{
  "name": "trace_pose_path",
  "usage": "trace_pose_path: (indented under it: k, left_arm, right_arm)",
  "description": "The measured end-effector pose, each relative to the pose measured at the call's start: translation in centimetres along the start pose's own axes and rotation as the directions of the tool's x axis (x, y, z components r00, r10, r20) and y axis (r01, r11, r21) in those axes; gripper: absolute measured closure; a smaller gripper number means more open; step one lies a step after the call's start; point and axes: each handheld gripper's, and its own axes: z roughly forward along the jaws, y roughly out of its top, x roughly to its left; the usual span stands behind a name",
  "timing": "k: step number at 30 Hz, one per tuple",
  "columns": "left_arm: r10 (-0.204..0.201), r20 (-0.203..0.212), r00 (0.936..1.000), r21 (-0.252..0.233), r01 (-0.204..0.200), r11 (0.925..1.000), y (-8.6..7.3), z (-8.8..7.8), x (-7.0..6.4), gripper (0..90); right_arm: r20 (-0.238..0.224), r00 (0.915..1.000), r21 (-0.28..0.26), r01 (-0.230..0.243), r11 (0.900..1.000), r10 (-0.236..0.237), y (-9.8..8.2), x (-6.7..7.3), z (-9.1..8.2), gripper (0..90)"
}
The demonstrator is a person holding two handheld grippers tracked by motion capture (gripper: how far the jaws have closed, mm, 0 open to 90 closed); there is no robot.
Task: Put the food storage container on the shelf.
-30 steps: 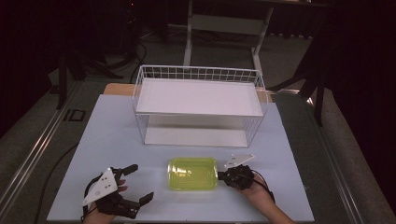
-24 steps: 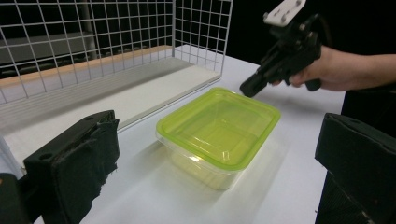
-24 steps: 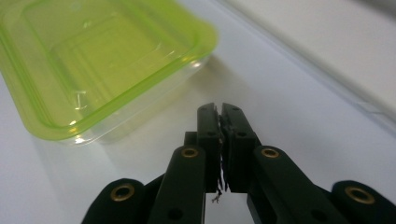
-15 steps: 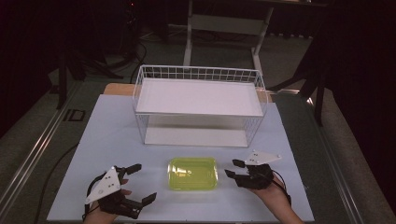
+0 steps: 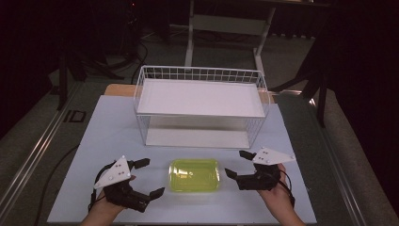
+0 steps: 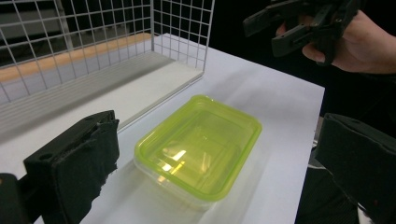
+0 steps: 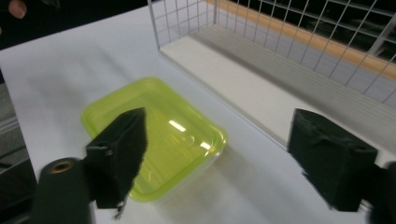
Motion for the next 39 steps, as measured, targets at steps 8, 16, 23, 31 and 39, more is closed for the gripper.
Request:
trace_pose_path:
  k: [8, 16, 23, 31, 39]
  left_arm:
    - [-0.076, -0.013, 0.997, 0.062, 0.077, 0.9951, 0.6, 1.5, 1.0, 0.5]
    - [-0.155, -0.041, 0.987, 0.129, 0.159, 0.9787, 0.4, 2.9, 2.1, 0.5]
    - [-0.262, -0.082, 0.9615, 0.204, 0.274, 0.94, -0.6, 4.5, 3.3, 0.6]
    - [-0.434, -0.11, 0.8943, 0.248, 0.447, 0.8592, -2.2, 6.2, 4.3, 11.1]
    - [-0.578, -0.124, 0.8068, 0.28, 0.587, 0.7598, -3.6, 7.4, 5.0, 24.0]
  right_arm:
    - [-0.026, 0.9996, 0.021, -0.012, 1.0, 0.012, 0.4, 0.3, 1.1, 20.2]
    - [-0.022, 0.9952, 0.05, -0.094, 0.994, 0.096, -0.5, -0.3, 3.0, 14.0]
    - [-0.018, 0.9737, 0.143, -0.222, 0.964, 0.227, -0.7, -0.7, 4.5, 13.7]
    - [-0.045, 0.8895, 0.255, -0.43, 0.866, 0.455, -2.1, -1.7, 6.7, 18.5]
    - [-0.056, 0.7655, 0.33, -0.592, 0.735, 0.641, -3.5, -2.4, 7.6, 39.9]
